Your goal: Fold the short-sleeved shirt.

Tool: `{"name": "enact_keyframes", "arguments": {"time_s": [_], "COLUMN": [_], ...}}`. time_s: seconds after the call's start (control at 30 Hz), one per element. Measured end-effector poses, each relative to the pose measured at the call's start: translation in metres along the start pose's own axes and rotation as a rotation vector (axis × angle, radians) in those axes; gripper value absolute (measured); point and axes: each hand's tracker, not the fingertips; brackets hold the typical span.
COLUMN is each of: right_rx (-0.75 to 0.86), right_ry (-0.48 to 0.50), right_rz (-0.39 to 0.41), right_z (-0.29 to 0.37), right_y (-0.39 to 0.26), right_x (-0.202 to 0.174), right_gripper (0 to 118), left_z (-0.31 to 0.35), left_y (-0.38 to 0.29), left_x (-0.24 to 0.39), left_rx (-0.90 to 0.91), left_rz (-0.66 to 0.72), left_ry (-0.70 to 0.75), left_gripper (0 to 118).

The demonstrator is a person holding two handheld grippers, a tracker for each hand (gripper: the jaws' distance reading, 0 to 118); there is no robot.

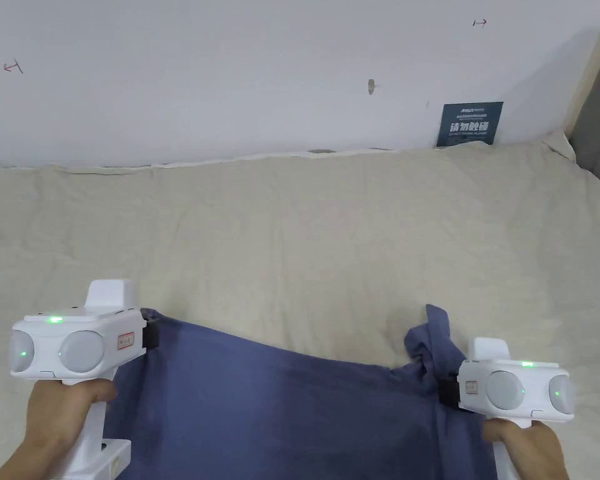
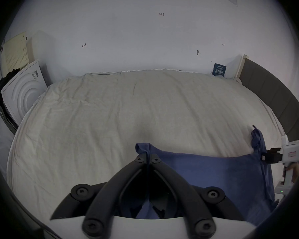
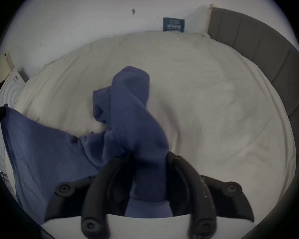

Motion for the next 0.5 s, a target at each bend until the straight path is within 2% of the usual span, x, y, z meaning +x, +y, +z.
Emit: {"name": "enact_keyframes", "arguments": {"time_s": [0.03,0.07,0.1,0.23,0.5], "right_rx": [0.053,0.063,0.064,0.152,0.414], "right_ry": [-0.022,-0.031,-0.041,-0.047,-0.017], "right_rz": [0.009,0.02,0.03,0.034,0.101], "right_z": [0.006,0.011,0.014,0.036,0.159], "right_y": [-0.004,-0.005,-0.006,-0.003,0.007], "right_x": [-0.001,-0.002,-0.003,0.003,0.003], "right_gripper": [16,7,3,3,3], "left_z": [0.002,0.006,0.01,0.024,0.099], "left_y": [-0.001,-0.002,-0.003,-0.009,-0.001], "left_x": [-0.002,-0.002,-0.004,-0.011,-0.02], "left_rx": [-0.001,-0.002,-0.001,0.011,0.141], "left_rz": [-0.001,-0.001,0.0,0.028,0.094], "left_ry": [0.004,0.006,0.008,0.021,0.044], "left_gripper": [2,2,2,2,2]}}
